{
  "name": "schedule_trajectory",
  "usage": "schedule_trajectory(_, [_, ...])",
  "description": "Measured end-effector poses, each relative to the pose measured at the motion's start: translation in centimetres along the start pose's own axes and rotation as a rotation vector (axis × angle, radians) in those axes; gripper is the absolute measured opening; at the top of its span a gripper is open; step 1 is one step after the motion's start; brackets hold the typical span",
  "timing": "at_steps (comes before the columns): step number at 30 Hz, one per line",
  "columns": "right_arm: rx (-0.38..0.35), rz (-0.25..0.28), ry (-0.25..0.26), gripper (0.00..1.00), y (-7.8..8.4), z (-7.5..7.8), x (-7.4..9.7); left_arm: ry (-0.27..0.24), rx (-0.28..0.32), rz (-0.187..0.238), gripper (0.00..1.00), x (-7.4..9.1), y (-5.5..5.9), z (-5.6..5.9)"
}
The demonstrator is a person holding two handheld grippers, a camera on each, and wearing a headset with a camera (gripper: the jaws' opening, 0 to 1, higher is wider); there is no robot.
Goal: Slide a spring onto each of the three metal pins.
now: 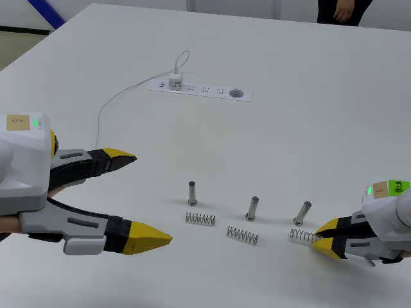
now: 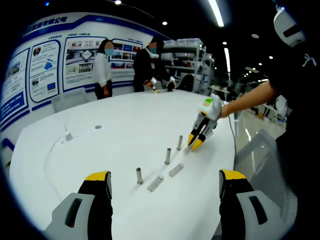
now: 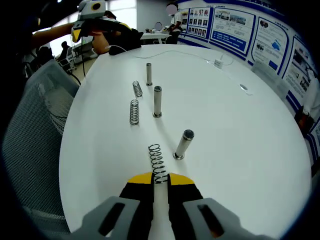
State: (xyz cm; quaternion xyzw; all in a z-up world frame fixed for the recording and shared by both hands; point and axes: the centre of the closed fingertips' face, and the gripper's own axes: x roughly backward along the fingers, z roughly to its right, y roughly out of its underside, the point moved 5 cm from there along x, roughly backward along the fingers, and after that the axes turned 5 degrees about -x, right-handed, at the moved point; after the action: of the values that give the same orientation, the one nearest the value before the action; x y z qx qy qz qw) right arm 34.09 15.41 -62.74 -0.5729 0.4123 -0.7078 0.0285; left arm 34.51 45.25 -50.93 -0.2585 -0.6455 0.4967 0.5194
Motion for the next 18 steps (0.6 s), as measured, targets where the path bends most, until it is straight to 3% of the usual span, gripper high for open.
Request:
schedule_trajectory(8, [0.015,0.002,0.002,0.1,-0.5,-0.5,0.8,0.014,-0.007,0.011,0.9,-0.4,-0.4,0.3])
schedule_trajectory(18, [0.009,0.032,0.005,0.1,-2.2,-1.2,2.4,0.076,-0.02,0.011,0.88,-1.8,0.1,2.2])
